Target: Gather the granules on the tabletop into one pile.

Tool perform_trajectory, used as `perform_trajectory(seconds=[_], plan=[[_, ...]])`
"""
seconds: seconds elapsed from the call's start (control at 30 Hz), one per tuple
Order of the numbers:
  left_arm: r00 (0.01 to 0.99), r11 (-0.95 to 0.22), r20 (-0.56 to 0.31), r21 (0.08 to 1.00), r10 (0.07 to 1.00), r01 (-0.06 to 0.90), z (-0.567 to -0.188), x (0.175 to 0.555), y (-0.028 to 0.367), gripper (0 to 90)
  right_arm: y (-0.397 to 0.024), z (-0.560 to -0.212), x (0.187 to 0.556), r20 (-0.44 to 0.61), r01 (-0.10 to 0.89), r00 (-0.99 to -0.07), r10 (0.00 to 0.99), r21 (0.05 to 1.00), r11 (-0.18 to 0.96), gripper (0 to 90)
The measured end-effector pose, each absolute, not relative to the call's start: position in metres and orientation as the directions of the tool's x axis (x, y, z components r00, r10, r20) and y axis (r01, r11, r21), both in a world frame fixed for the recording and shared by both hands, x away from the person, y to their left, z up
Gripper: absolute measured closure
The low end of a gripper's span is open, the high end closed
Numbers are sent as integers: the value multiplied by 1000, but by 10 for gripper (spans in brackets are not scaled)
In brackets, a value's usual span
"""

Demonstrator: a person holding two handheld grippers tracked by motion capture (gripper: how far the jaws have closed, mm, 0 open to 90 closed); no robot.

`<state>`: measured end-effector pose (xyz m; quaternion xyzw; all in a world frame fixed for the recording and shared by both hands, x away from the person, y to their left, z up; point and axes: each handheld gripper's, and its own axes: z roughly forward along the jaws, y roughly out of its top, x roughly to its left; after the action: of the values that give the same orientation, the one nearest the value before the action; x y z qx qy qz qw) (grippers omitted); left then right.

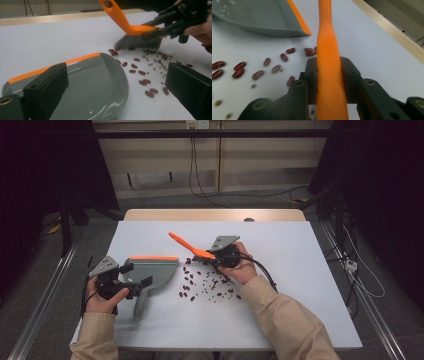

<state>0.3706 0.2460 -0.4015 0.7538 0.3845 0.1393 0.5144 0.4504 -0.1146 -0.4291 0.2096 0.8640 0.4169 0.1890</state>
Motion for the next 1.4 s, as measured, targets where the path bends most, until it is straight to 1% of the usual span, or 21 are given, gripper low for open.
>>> perform_trajectory(seconds=[0.07, 0.23, 0.3, 0.37, 0.6, 0.7, 0.77, 0.93, 1.03, 1.07, 1.13, 1.4], plan=[[670, -177, -183, 884, 719, 432, -401, 370, 245, 46, -117, -428, 444, -137, 210, -847, 513, 802, 560, 712], [672, -182, -176, 885, 719, 427, -400, 369, 244, 46, -120, -426, 431, -151, 192, -858, 490, 791, 580, 713], [671, -181, -177, 886, 720, 428, -400, 369, 243, 47, -120, -425, 429, -139, 198, -860, 490, 794, 574, 713], [674, -184, -176, 885, 718, 427, -400, 369, 243, 46, -121, -422, 429, -150, 193, -854, 498, 799, 570, 713], [674, -186, -179, 883, 717, 432, -401, 371, 243, 46, -116, -413, 444, -100, 222, -828, 552, 845, 486, 713], [673, -180, -185, 882, 716, 435, -401, 372, 243, 46, -104, -412, 455, -109, 217, -821, 560, 848, 483, 713], [674, -182, -184, 882, 715, 434, -402, 372, 243, 46, -95, -412, 461, -96, 228, -824, 558, 845, 483, 713], [671, -178, -187, 882, 717, 437, -402, 373, 246, 46, -73, -417, 478, -110, 227, -832, 545, 827, 514, 713], [670, -175, -189, 882, 718, 437, -402, 373, 247, 46, -68, -421, 484, -92, 252, -839, 536, 807, 534, 713], [671, -176, -188, 883, 717, 436, -402, 373, 247, 46, -68, -423, 484, -106, 251, -842, 529, 791, 558, 713], [671, -176, -187, 883, 718, 435, -402, 373, 247, 46, -70, -423, 483, -84, 261, -851, 518, 788, 557, 714], [669, -177, -182, 885, 721, 432, -401, 372, 246, 46, -87, -420, 462, -71, 242, -886, 458, 773, 586, 713]])
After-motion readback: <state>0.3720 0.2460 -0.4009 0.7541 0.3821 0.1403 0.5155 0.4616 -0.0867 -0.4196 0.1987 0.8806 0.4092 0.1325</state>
